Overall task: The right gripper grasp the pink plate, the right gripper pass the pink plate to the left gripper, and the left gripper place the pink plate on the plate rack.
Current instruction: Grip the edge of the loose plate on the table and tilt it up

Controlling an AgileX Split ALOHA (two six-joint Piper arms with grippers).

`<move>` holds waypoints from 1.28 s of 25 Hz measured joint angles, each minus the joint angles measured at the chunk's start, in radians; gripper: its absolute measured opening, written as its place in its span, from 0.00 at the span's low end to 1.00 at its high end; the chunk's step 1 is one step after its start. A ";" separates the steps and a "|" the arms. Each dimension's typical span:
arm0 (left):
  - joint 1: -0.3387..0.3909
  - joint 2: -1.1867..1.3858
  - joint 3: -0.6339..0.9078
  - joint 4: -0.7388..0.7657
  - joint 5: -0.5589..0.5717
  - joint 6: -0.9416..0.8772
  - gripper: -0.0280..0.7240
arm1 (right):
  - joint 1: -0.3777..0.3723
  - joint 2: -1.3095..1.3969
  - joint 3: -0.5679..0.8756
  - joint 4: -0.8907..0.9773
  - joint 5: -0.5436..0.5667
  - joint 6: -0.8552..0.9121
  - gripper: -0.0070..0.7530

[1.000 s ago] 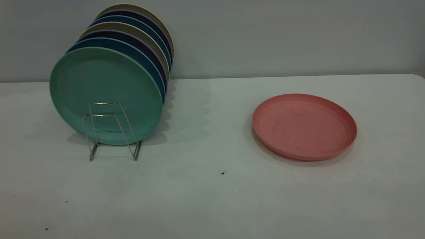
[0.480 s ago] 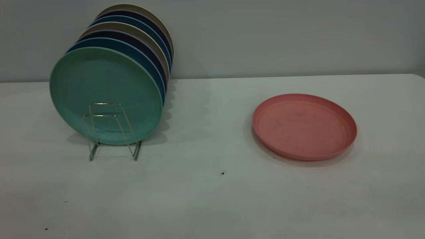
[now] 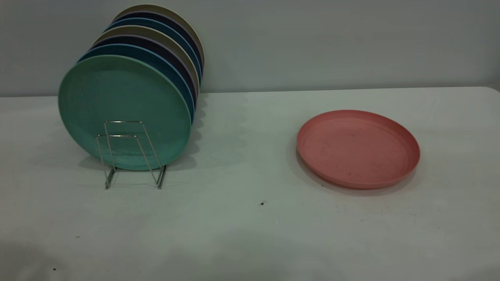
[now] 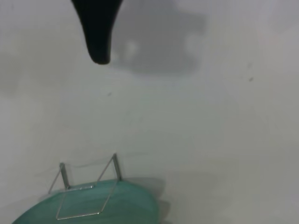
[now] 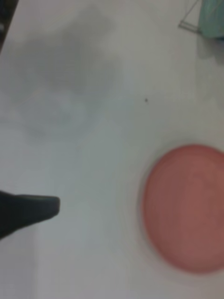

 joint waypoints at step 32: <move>-0.342 0.780 -0.288 -0.456 -0.249 0.331 0.79 | -0.149 1.324 -0.608 0.625 -0.036 -0.490 0.64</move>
